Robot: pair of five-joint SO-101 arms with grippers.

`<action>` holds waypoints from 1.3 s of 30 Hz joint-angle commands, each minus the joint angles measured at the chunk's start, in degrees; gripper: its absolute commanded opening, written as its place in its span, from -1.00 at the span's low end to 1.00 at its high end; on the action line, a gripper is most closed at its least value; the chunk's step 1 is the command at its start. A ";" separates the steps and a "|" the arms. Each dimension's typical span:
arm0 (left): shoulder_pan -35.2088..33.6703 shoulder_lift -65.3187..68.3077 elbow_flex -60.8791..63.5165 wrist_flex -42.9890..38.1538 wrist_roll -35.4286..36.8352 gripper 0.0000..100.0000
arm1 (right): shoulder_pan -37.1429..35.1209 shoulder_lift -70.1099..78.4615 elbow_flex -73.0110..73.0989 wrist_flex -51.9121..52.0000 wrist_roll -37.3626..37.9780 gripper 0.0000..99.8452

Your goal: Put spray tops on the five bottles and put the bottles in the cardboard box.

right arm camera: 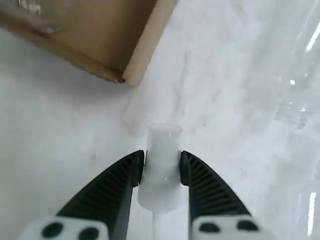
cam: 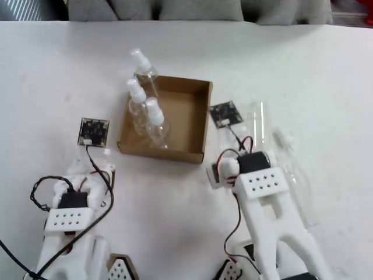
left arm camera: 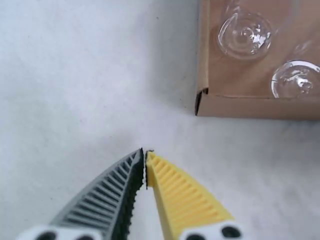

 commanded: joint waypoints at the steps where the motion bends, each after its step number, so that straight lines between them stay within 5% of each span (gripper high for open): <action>1: -0.13 -1.45 -3.08 0.62 0.62 -0.95 | -1.71 3.03 -5.80 -0.92 -10.73 -0.90; 16: -0.13 -1.45 -3.08 0.62 0.62 -0.95 | -3.38 22.20 -10.90 -5.58 -19.78 -0.91; 27: -0.13 -1.45 -2.99 0.70 0.62 -0.95 | -2.95 24.04 -10.46 -5.76 -8.70 -0.90; 39: -0.04 -1.45 -2.99 0.70 0.62 -0.95 | -3.47 23.60 -9.67 -3.91 -7.56 -0.48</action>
